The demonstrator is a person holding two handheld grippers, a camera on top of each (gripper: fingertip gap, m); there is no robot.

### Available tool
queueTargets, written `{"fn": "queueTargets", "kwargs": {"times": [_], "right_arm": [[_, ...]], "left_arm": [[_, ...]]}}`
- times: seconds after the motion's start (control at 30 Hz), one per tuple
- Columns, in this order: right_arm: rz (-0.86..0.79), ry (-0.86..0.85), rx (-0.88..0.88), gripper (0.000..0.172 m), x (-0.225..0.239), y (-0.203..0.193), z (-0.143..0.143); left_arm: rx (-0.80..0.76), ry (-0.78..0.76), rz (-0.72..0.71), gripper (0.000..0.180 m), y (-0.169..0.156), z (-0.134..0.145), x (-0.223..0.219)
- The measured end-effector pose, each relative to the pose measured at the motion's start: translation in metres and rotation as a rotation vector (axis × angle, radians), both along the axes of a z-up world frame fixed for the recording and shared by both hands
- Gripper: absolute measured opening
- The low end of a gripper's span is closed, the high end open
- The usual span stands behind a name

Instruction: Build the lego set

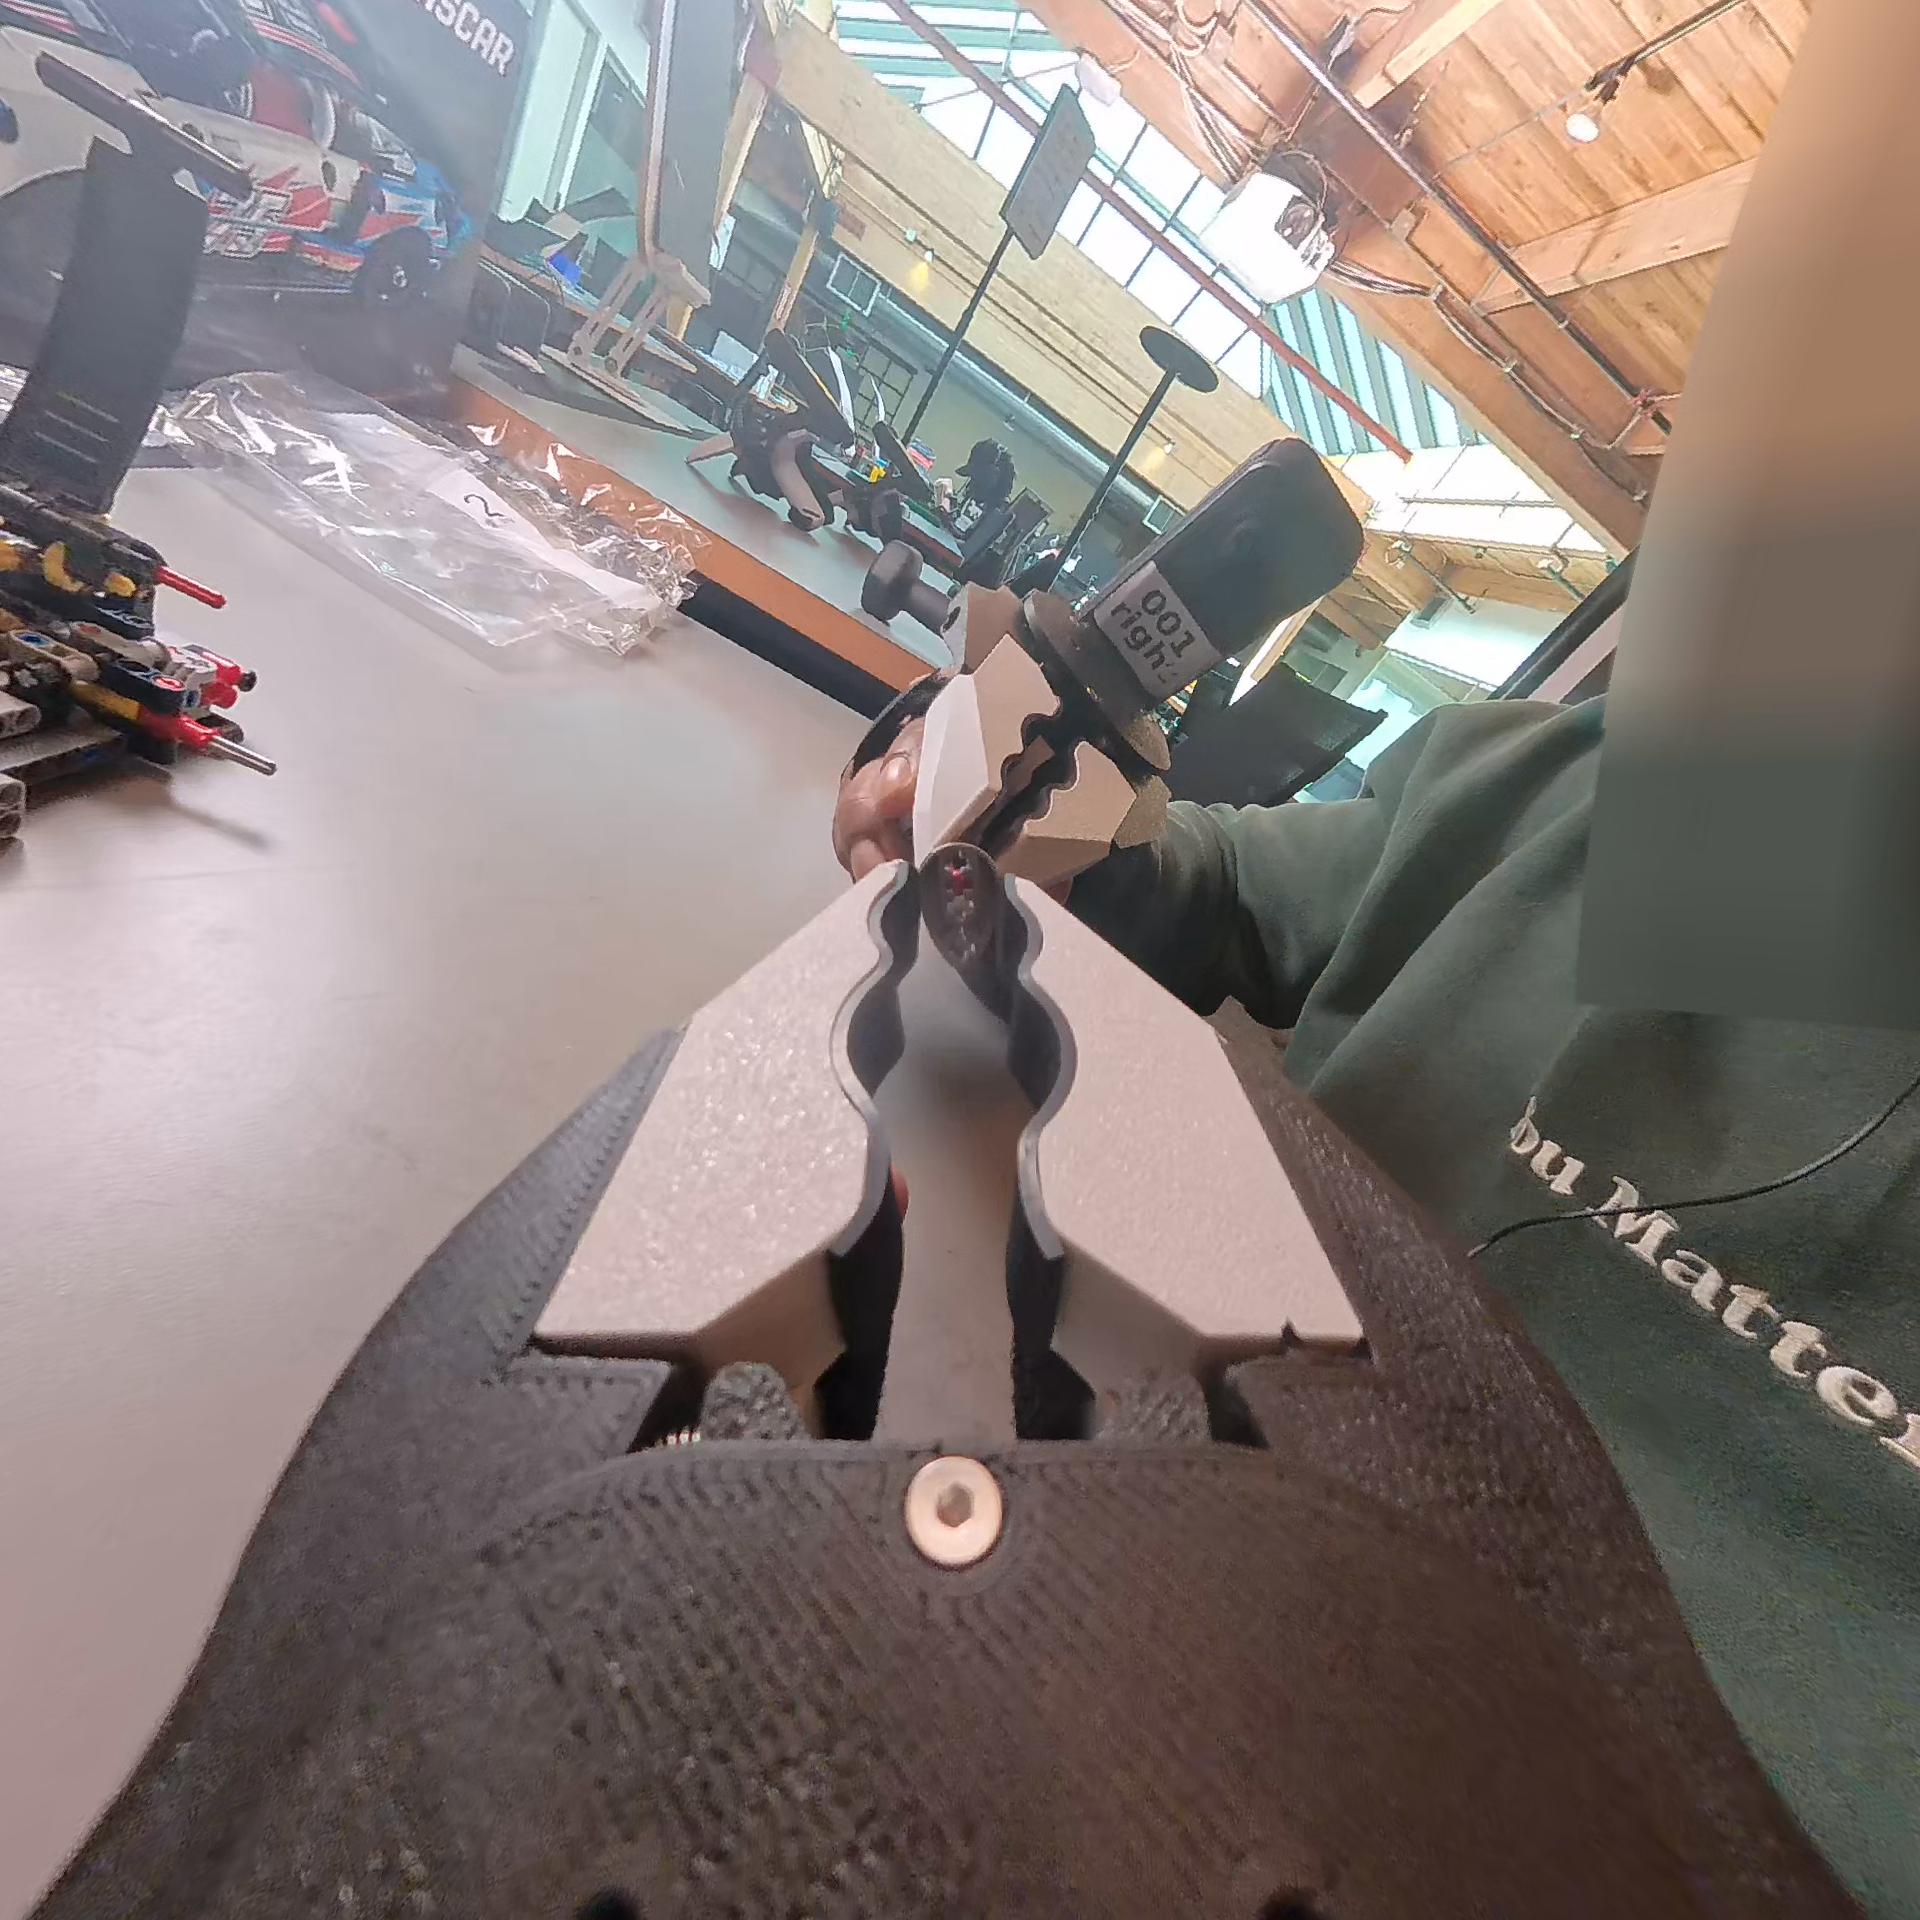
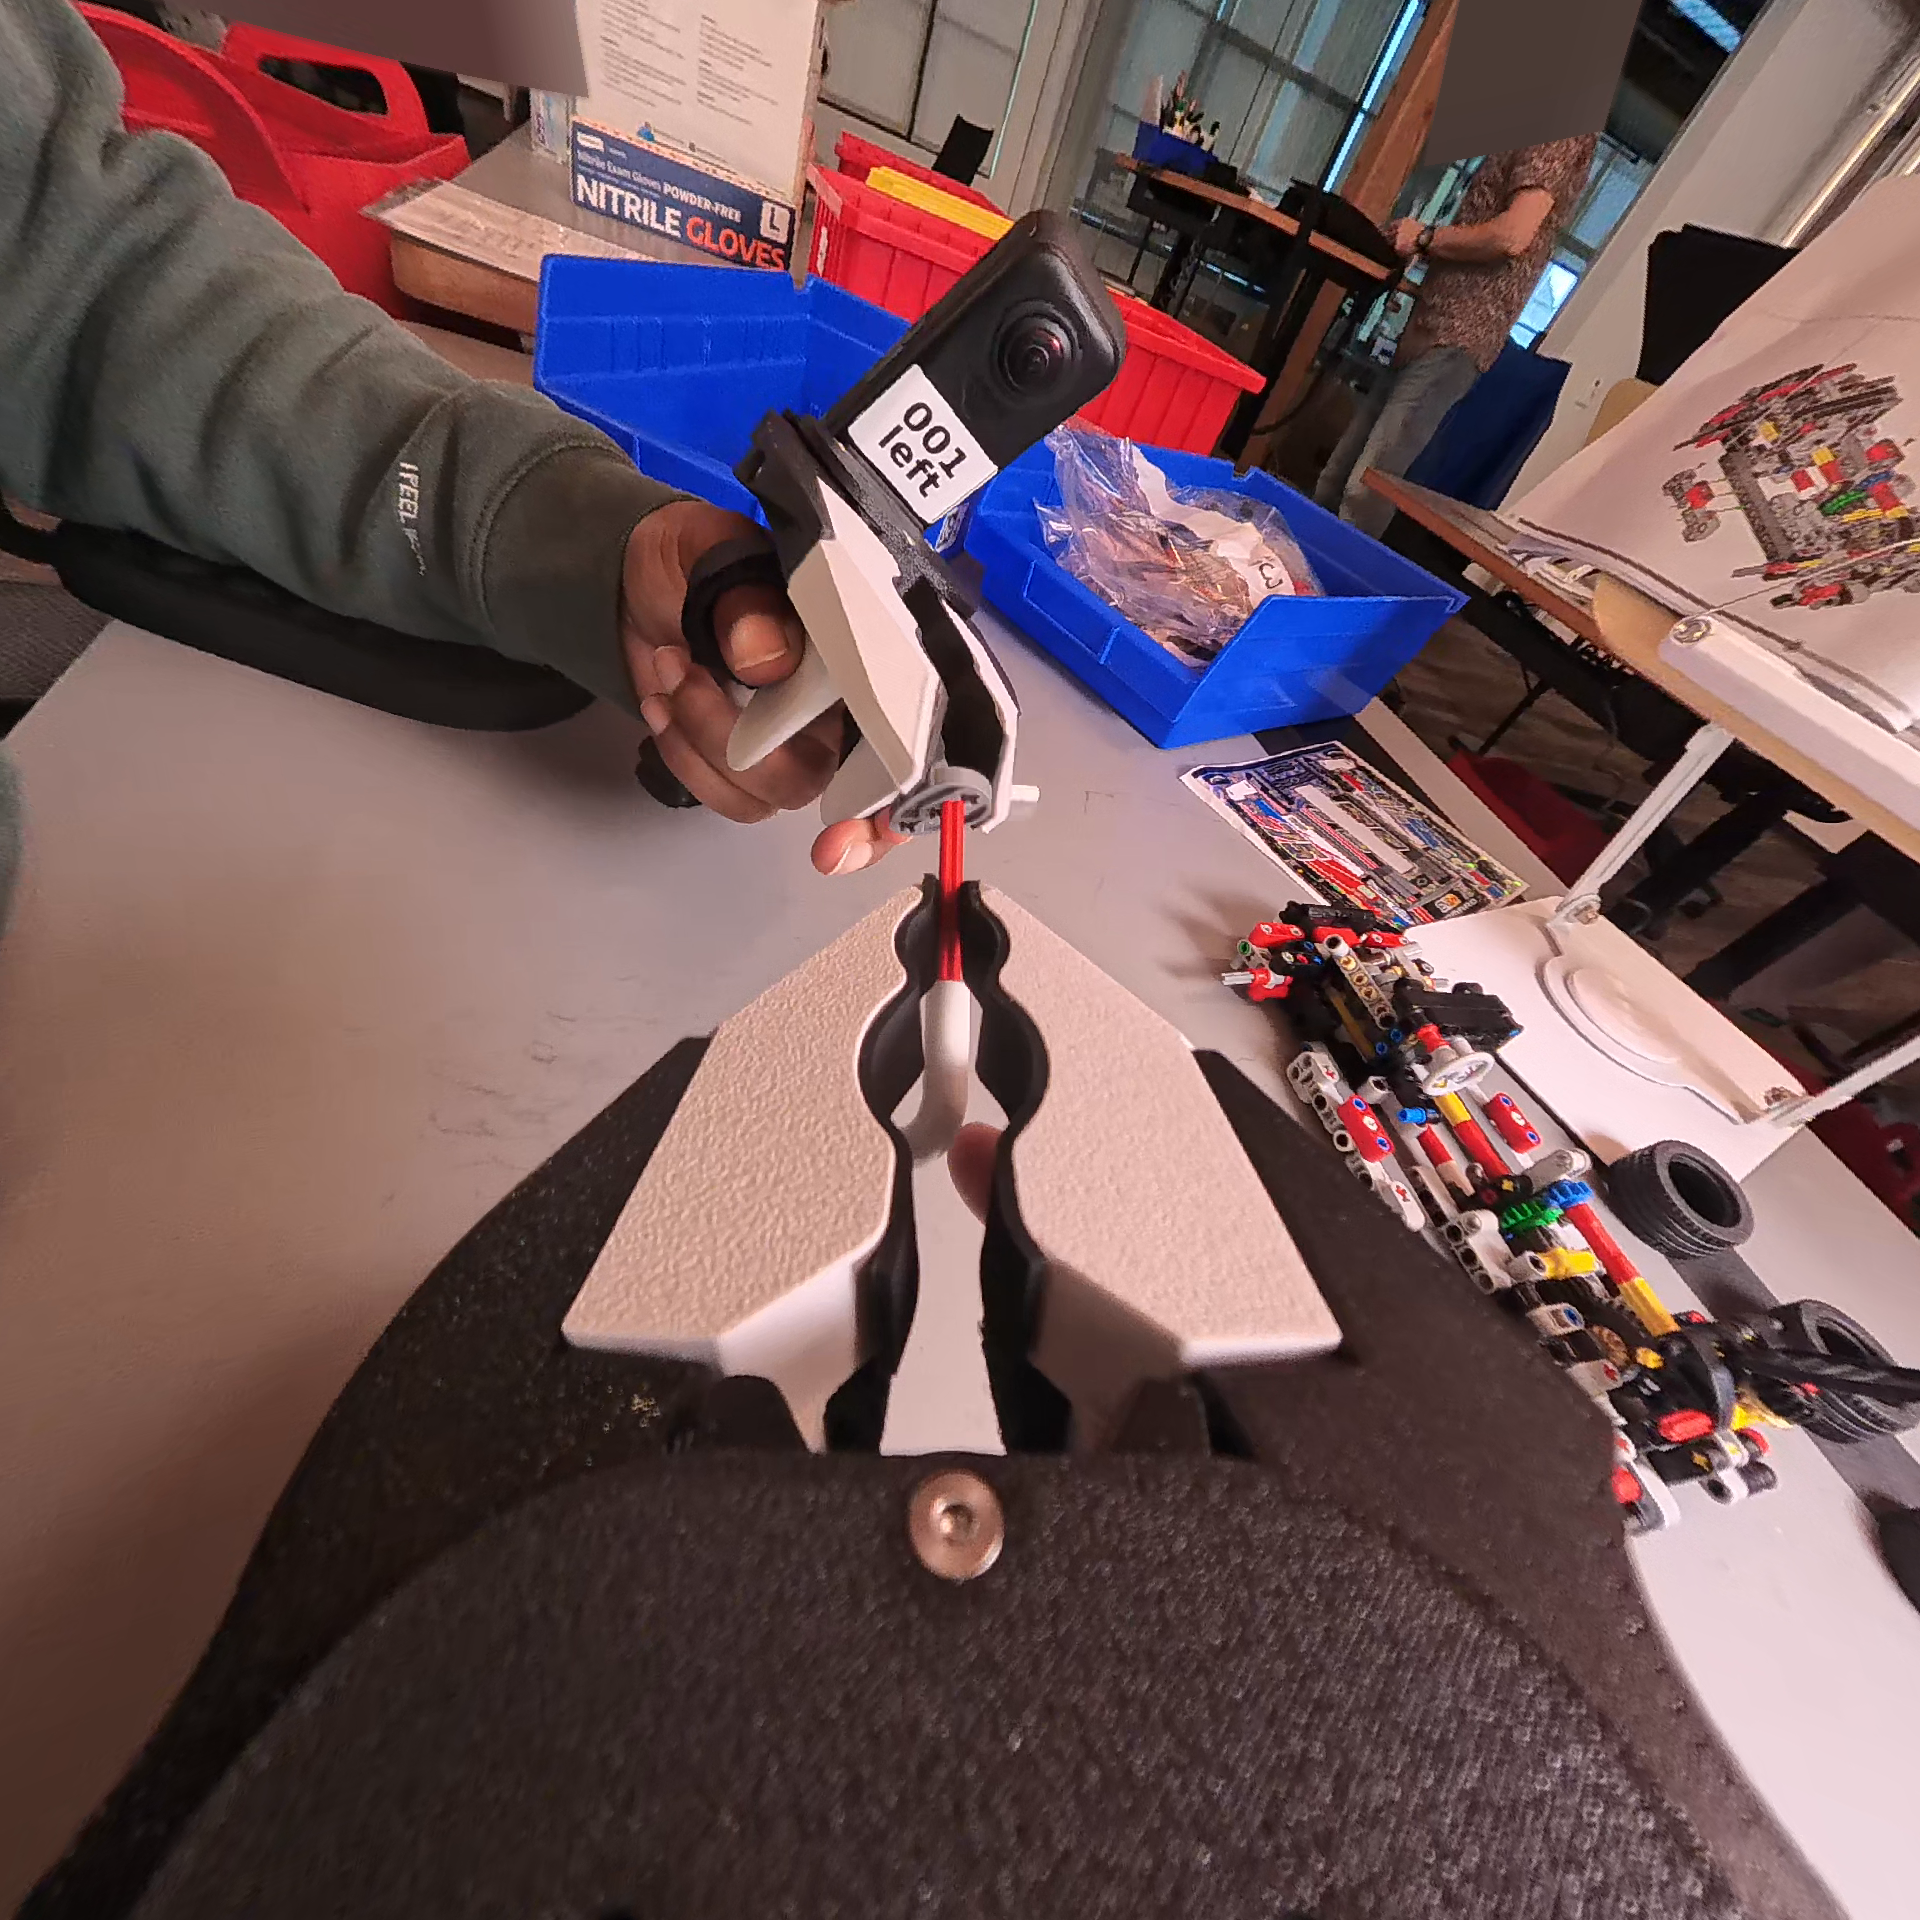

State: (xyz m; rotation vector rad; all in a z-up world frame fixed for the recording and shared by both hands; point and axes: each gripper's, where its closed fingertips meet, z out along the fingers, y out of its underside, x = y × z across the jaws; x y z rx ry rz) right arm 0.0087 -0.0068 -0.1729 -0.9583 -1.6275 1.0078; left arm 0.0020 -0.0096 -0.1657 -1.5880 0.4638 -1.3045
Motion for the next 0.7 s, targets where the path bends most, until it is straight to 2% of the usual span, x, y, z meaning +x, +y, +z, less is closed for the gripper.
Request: {"fn": "queueTargets", "kwargs": {"times": [0.7], "right_arm": [[-0.012, 0.033, 0.041, 0.0, -0.0019, -0.0006, -0.0033]], "left_arm": [[-0.02, -0.012, -0.003, 0.013, 0.0006, -0.0041, 0.0002]]}}
